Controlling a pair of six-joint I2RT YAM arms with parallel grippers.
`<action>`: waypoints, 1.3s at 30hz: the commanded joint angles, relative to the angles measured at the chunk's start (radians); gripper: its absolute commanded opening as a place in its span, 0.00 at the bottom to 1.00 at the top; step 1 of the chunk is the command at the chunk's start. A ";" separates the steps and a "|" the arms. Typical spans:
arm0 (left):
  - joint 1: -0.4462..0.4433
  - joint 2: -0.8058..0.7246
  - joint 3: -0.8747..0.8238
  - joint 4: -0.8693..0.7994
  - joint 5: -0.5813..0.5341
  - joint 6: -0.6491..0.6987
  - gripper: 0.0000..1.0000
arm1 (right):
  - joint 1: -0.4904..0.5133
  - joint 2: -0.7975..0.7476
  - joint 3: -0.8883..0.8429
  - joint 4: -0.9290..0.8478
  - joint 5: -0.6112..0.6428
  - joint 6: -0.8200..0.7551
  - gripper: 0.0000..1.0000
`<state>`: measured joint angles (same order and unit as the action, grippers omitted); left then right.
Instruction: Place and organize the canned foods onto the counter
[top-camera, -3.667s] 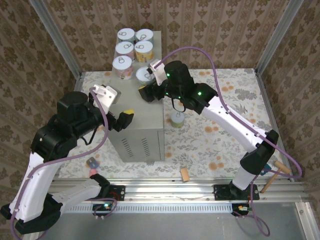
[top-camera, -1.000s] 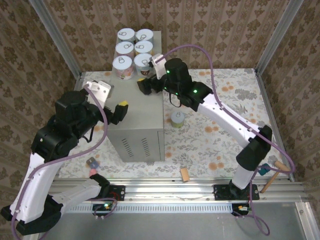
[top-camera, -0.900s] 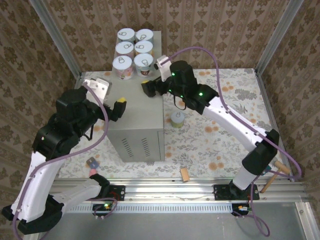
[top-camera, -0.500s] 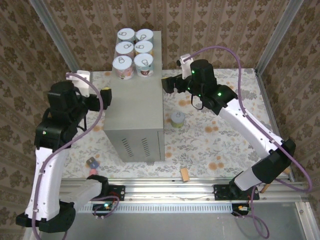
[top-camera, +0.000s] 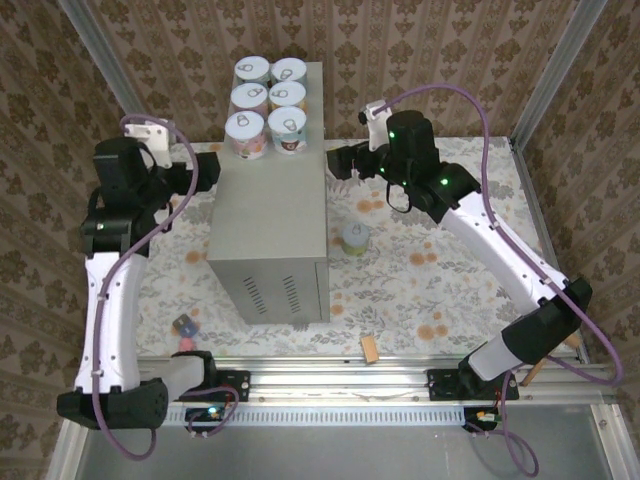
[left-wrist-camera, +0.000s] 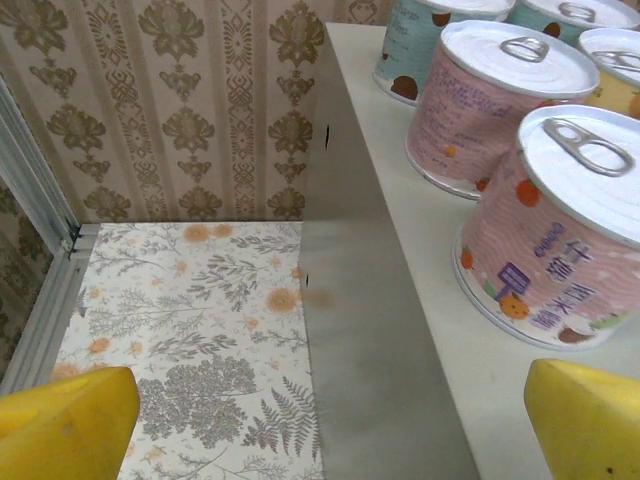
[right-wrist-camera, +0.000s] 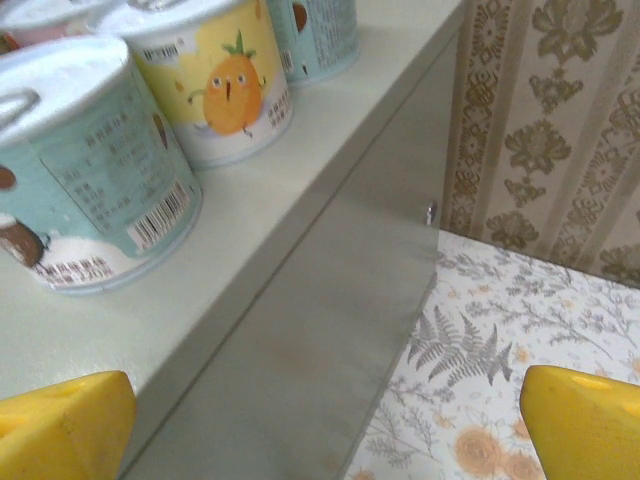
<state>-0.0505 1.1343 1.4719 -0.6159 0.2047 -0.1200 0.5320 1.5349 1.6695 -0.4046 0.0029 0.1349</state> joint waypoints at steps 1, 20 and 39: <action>0.011 0.018 0.008 0.060 0.028 -0.024 1.00 | -0.005 0.036 0.056 -0.010 -0.033 0.018 1.00; 0.017 0.155 -0.003 0.125 0.067 -0.031 1.00 | -0.006 0.153 0.134 -0.008 -0.084 0.062 1.00; 0.016 0.215 -0.010 0.151 0.107 -0.039 1.00 | -0.006 0.132 0.089 0.005 -0.075 0.061 1.00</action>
<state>-0.0429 1.3338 1.4700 -0.4744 0.2890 -0.1429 0.5316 1.6779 1.7725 -0.4076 -0.0612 0.1871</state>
